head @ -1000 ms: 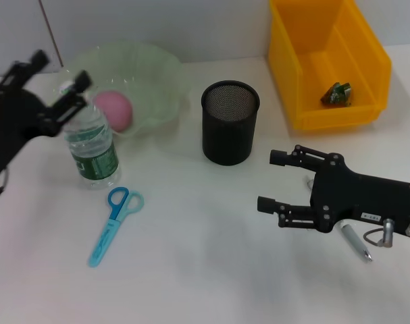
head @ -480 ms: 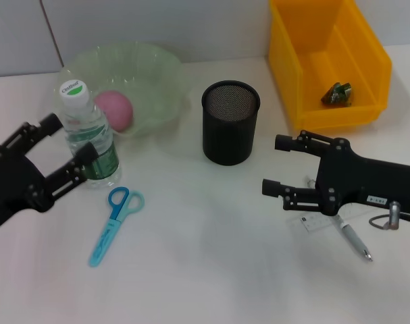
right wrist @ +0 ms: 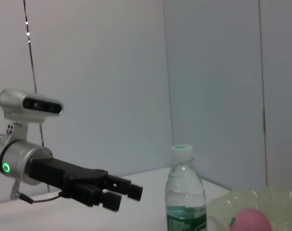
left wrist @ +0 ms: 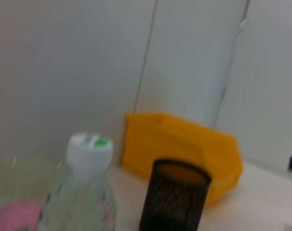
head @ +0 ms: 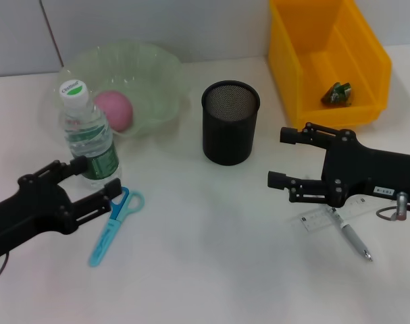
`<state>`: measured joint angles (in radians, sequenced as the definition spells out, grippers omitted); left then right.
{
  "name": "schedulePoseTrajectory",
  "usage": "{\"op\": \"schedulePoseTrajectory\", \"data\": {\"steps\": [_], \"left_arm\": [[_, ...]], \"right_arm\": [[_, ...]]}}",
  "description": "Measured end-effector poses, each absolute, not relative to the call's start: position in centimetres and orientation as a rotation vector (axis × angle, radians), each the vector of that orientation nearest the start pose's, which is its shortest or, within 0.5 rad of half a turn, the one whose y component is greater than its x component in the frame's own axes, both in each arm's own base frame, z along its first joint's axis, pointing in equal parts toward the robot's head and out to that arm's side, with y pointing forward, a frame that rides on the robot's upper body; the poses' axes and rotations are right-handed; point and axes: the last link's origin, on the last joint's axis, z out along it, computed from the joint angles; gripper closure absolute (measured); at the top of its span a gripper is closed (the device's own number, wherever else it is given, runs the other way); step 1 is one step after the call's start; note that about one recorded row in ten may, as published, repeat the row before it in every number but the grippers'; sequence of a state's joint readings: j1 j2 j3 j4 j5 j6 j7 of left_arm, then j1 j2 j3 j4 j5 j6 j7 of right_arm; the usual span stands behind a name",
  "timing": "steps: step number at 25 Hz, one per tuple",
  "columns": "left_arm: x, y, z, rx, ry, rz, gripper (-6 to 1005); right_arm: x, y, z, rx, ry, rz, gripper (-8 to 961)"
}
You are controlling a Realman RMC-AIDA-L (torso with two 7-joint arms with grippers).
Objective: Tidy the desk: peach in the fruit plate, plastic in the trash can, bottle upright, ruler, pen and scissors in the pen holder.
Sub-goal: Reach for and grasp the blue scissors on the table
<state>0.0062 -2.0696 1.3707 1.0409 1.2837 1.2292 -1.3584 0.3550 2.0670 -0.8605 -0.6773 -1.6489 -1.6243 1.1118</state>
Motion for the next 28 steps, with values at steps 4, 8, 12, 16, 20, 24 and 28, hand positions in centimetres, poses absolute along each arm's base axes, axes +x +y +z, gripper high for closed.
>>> {"op": "schedulePoseTrajectory", "data": {"steps": [4, 8, 12, 16, 20, 24, 28], "left_arm": [[-26.6, 26.2, -0.2, -2.391, -0.795, -0.675, 197], [-25.0, 26.4, -1.0, -2.417, -0.953, -0.442, 197], [-23.2, 26.7, -1.5, -2.410, -1.016, -0.226, 197], [-21.3, 27.3, -1.3, -2.399, -1.082, -0.076, 197], [-19.4, 28.5, -1.5, -2.398, -1.154, 0.038, 198], [-17.7, 29.2, -1.5, -2.442, -1.150, 0.084, 198], [-16.5, 30.3, -1.4, -2.476, -1.118, 0.126, 198]], "right_arm": [[26.8, 29.8, 1.6, -2.620, 0.304, 0.871, 124], [27.0, 29.9, 1.8, -2.643, 0.299, 0.825, 124], [27.5, 29.9, 2.1, -2.702, 0.339, 0.754, 124], [27.6, 30.0, 3.2, -2.758, 0.349, 0.656, 124], [27.7, 30.1, 3.8, -2.756, 0.351, 0.614, 124], [27.9, 30.1, 4.5, -2.729, 0.369, 0.626, 124], [28.0, 30.0, 4.7, -2.727, 0.382, 0.638, 124]]}}
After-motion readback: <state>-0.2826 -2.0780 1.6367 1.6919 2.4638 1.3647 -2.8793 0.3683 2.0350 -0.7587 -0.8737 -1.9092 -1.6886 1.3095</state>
